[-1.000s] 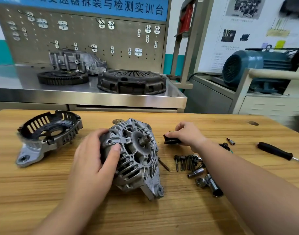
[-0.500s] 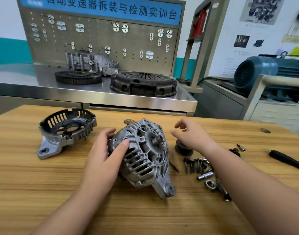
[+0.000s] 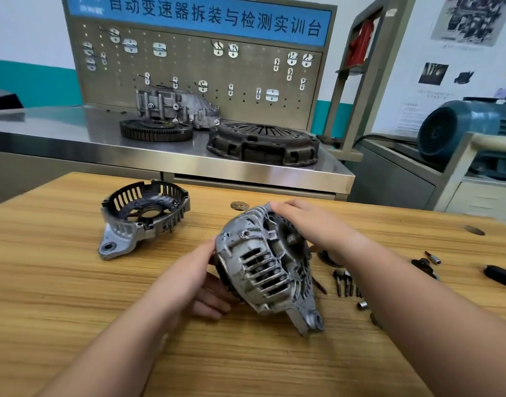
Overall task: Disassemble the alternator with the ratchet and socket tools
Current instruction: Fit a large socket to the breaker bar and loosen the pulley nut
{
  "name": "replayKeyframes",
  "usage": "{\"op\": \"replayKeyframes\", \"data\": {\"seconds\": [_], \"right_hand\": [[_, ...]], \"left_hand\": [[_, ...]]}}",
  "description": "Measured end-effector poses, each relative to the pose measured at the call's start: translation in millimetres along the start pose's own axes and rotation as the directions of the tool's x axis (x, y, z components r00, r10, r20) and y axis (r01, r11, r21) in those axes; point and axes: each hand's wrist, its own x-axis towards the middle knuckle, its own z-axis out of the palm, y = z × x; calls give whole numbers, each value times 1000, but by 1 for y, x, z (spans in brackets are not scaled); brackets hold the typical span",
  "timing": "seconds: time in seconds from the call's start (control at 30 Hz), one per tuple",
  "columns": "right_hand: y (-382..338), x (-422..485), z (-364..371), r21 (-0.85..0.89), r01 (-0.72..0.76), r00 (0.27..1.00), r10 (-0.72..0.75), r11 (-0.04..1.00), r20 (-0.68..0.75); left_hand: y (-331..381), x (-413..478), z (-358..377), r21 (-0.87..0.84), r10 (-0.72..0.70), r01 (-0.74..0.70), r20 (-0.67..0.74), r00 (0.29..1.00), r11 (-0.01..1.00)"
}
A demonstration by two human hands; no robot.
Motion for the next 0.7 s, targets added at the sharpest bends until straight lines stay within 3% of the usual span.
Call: {"op": "replayKeyframes", "data": {"seconds": [0.13,0.2,0.3,0.37,0.53,0.7], "right_hand": [[-4,3,1,129,-80,997,78,988,25],[-6,4,6,205,-129,992,122,970,44],[-4,7,18,342,-144,989,122,929,85],[-3,7,22,416,-105,994,98,903,38],[2,7,31,551,-41,996,76,834,-42],[2,5,53,672,30,994,48,740,-97]], "left_hand": [[2,-4,0,-165,-39,70,179,983,984],[2,-8,5,-187,-7,44,194,981,981],[-1,-12,17,-109,96,-88,66,993,990],[-1,-13,20,-76,145,-145,2,989,987],[2,-13,12,66,273,-268,-77,959,961],[9,-8,-16,285,327,-291,-87,941,913]]}}
